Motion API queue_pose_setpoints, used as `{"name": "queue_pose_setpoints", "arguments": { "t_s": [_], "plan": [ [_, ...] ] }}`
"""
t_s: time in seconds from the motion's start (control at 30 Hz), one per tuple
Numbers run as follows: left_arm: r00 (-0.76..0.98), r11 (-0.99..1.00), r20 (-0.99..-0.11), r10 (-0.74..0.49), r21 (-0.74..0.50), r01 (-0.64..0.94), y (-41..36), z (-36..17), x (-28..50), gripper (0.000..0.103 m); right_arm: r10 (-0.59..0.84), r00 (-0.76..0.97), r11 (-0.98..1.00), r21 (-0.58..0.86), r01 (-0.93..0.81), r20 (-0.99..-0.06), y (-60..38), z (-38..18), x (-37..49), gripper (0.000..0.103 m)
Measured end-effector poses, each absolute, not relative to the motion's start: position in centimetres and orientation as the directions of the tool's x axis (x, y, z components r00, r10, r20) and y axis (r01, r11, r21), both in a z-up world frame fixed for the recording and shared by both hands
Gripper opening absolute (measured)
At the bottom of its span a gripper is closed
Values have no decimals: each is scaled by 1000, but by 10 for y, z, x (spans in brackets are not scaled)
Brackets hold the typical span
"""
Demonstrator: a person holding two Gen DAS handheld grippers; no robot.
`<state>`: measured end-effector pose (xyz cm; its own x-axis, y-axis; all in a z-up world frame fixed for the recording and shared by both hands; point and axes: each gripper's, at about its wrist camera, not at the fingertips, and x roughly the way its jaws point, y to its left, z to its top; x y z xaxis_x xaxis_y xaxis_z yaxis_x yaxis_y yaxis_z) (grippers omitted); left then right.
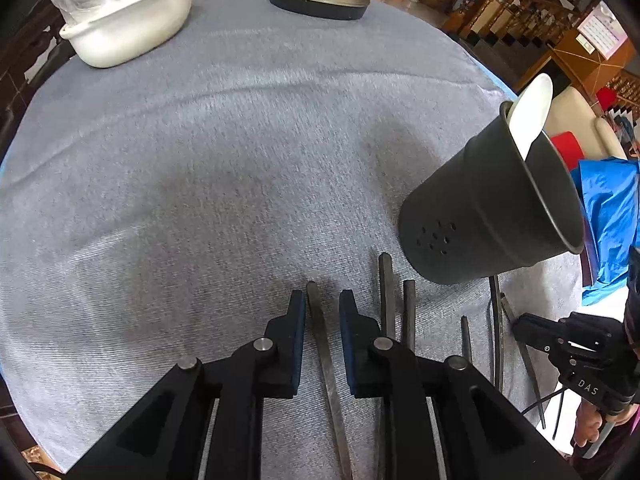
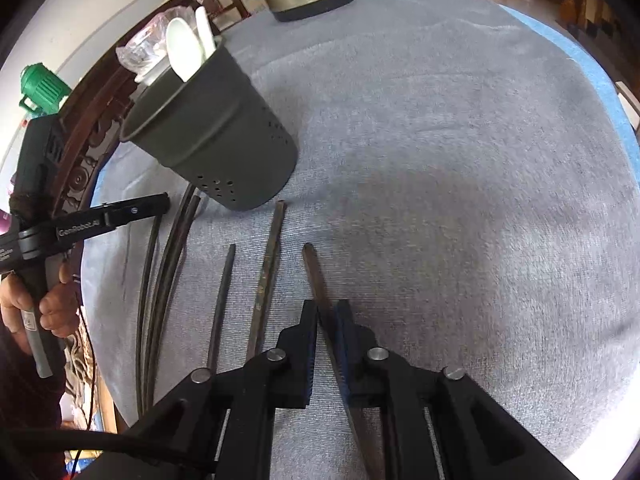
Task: Organize utensils
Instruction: 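Close the right gripper on a chopstick while the left gripper grasps another chopstick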
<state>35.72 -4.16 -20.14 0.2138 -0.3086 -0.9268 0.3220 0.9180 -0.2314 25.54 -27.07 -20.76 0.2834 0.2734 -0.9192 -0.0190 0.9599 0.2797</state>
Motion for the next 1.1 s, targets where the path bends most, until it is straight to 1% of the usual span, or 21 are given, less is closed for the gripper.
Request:
{"name": "queue_pose_setpoints", "arguments": {
  "t_s": [0.23,0.4,0.5,0.67,0.8,0.97,1.1],
  "plan": [
    [202,912,-927,-316,-238,333,-51,-204,366,17,145,265,988,124,-96,-953,-241,-204,276,13],
    [172,908,-927,-333,-266,324,-53,-205,378,10,81,260,989,45,-144,-962,-218,-204,289,13],
    [160,908,-926,-343,-283,309,-53,-206,386,8,57,245,984,13,-178,-968,-208,-204,296,8],
    [177,913,-926,-333,-270,306,-54,-204,388,7,66,262,986,22,-167,-963,-209,-198,299,6],
    [213,912,-916,-341,-269,309,-49,-190,382,6,130,298,987,94,-132,-946,-221,-185,293,6],
    [289,909,-887,-361,-265,323,-37,-154,369,6,174,391,984,141,-110,-904,-236,-151,280,6],
    [372,906,-849,-376,-252,340,-35,-116,346,6,202,506,979,176,-98,-838,-249,-115,263,6]
  ]
}}
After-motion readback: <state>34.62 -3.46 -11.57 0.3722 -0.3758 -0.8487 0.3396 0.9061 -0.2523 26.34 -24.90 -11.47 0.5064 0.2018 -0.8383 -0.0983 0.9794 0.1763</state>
